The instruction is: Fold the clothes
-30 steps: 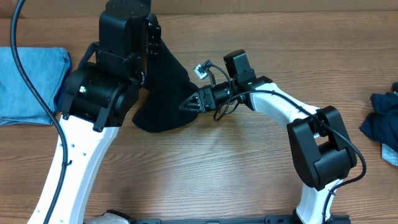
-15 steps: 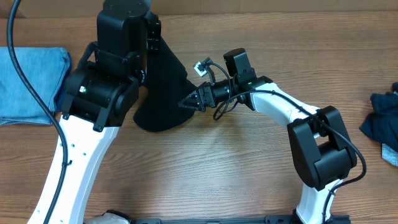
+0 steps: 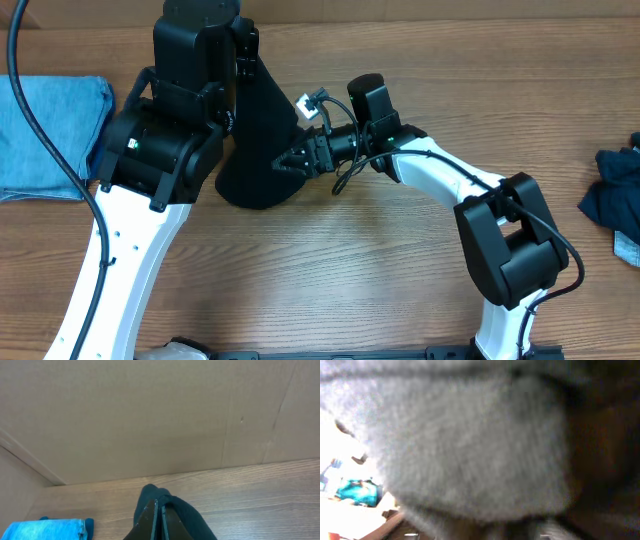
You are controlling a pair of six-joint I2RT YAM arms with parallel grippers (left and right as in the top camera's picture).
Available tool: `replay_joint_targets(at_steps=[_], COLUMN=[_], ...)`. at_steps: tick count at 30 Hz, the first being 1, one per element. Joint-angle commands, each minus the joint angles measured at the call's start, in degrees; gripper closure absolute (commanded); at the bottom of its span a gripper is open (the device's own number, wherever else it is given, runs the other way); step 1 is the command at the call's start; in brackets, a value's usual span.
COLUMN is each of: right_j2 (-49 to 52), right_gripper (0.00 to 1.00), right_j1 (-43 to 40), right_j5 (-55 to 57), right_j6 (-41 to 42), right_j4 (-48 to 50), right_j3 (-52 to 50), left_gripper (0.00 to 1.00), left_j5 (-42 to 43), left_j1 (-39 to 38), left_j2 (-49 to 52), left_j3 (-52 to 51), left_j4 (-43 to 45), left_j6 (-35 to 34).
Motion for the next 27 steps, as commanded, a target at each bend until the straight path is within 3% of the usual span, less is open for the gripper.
replay_joint_targets(at_steps=[1, 2, 4, 6, 19, 27], right_j2=[-0.04, -0.04, -0.07, -0.20, -14.71, -21.88], right_gripper=[0.64, 0.76, 0.89, 0.96, 0.96, 0.96], right_j1=[0.55, 0.55, -0.02, -0.76, -15.72, -24.15], right_j5=[-0.81, -0.48, -0.46, -0.39, -1.33, -8.37], right_j6=[3.10, 4.52, 6.75, 7.45, 11.65, 11.72], right_j4=[0.33, 0.55, 1.09, 1.07, -0.44, -2.89], right_j3=[1.16, 1.16, 1.18, 1.18, 1.22, 1.22], left_gripper=[0.95, 0.95, 0.95, 0.95, 0.89, 0.84], left_j5=[-1.25, -1.27, -2.23, -4.20, -5.99, -5.97], left_j1=[-0.37, -0.37, -0.37, -0.37, -0.35, -0.35], left_j2=[-1.31, -1.31, -1.31, -1.31, -1.31, -1.09], left_j3=[1.29, 1.29, 1.29, 1.29, 1.27, 1.27], left_j4=[0.24, 0.13, 0.00, -0.26, -2.91, -3.37], left_j6=[0.94, 0.94, 0.94, 1.36, 4.11, 3.87])
